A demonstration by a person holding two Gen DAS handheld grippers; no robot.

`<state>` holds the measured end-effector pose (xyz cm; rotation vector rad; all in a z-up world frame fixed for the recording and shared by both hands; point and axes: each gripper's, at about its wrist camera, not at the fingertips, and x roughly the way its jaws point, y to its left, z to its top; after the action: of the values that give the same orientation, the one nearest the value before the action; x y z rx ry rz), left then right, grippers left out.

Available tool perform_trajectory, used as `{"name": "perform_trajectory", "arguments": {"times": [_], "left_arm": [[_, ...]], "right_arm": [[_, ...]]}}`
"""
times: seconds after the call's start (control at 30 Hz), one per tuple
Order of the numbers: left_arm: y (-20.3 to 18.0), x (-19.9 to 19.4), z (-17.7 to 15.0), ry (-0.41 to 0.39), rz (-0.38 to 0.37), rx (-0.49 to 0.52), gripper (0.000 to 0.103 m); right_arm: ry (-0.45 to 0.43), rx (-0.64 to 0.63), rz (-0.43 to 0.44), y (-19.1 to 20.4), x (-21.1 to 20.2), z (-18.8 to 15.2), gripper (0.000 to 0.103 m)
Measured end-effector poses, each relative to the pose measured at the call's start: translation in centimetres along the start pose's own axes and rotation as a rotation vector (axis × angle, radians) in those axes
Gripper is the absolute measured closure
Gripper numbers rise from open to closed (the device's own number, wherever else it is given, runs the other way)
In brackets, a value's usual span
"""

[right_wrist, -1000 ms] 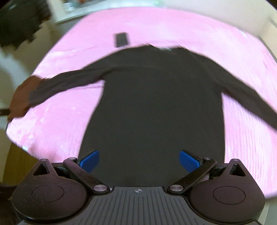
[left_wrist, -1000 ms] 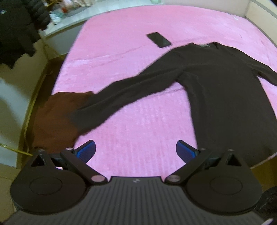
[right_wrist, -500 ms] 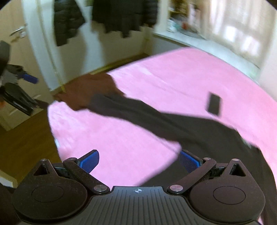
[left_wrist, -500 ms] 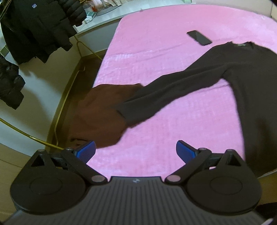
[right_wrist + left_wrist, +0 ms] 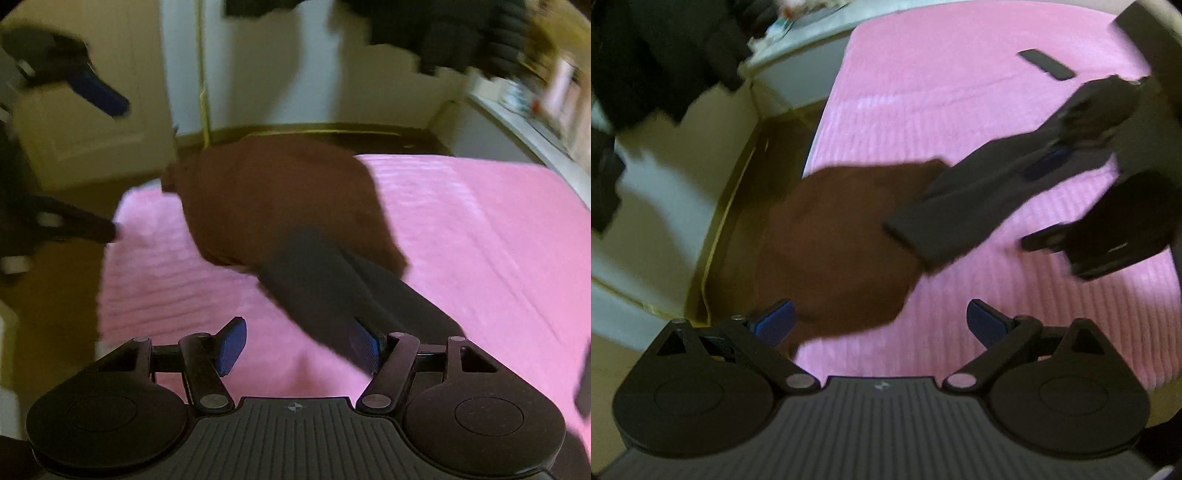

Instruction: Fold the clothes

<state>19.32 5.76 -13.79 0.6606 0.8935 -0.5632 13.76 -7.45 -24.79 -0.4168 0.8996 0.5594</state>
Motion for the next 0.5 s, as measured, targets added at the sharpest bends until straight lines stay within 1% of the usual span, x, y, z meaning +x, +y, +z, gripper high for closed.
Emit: {"name": "perform_trajectory", "arguments": {"times": [0.03,0.1,0.2,0.27,0.3,0.33,0.37,0.43,0.5], "left_arm": [[0.3,0.7,-0.8,0.015,-0.001,-0.028,0.005],[0.7,1.9,-2.3,0.049,-0.007,-0.077,0.005],[0.7,3.3,-4.5,0.112,-0.016,-0.106,0.005],[0.8,3.8,-5.7,0.137,-0.019,-0.101,0.005],[0.8,3.9,-6.2,0.150,-0.021,-0.099,0.005],[0.9,4.0,-6.4,0.157,-0.021,-0.097,0.005],[1.0,4.0,-6.5,0.161,-0.023,-0.097,0.005],[1.3,3.9,-6.0,0.160,-0.033,-0.103,0.005],[1.4,4.0,-4.9,0.142,-0.050,-0.103,0.005]], "right_arm": [[0.011,-0.044,-0.001,0.4,2.2,0.2,0.053],[0.035,-0.127,-0.019,1.2,6.0,0.6,0.055],[0.057,-0.245,-0.039,2.2,9.6,0.0,0.055],[0.055,-0.298,-0.046,2.7,10.8,-0.2,0.055],[0.045,-0.306,-0.053,2.7,10.9,-0.3,0.059],[0.031,-0.286,-0.049,2.2,10.7,-0.2,0.093],[0.004,-0.235,-0.034,1.3,10.0,-0.1,0.100],[-0.063,-0.130,-0.009,-0.6,7.9,0.3,0.100],[-0.111,-0.009,0.017,-3.0,5.2,0.9,0.100]]}}
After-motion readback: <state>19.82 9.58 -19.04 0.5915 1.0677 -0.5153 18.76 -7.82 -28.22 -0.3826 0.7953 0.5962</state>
